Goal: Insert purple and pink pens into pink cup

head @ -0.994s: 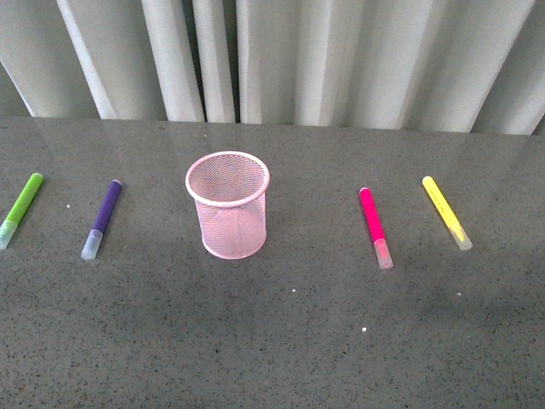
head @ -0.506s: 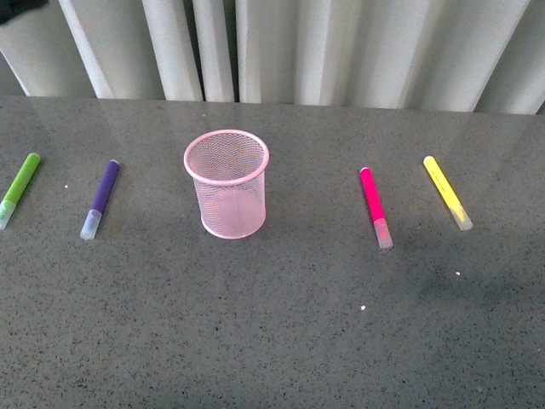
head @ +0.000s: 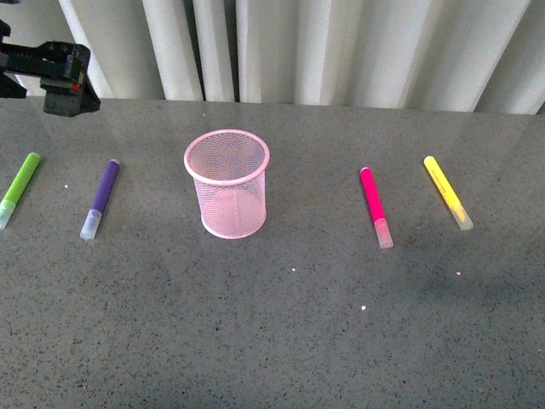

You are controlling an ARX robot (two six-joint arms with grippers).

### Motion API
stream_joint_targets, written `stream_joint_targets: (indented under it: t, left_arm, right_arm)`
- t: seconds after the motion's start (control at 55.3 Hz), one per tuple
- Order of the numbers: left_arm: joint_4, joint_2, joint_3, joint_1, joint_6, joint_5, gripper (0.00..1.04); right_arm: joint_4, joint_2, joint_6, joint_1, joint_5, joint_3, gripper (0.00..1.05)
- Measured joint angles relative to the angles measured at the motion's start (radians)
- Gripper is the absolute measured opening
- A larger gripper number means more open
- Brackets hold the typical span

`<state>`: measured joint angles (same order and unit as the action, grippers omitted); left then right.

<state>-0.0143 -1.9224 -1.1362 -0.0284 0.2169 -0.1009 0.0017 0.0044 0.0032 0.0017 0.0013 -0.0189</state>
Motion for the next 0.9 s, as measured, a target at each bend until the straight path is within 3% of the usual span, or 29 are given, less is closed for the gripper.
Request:
stream_joint_targets:
  t: [0.145, 0.903]
  left_arm:
    - [0.021, -0.085, -0.015, 0.015, -0.002, 0.062, 0.98]
    - [-0.002, -0.340, -0.151, 0.007, -0.042, 0.050, 0.98]
  right_arm:
    - [0.000, 0.000, 0.000, 0.000, 0.000, 0.000, 0.98]
    - [0.000, 0.000, 0.000, 0.000, 0.000, 0.000, 0.98]
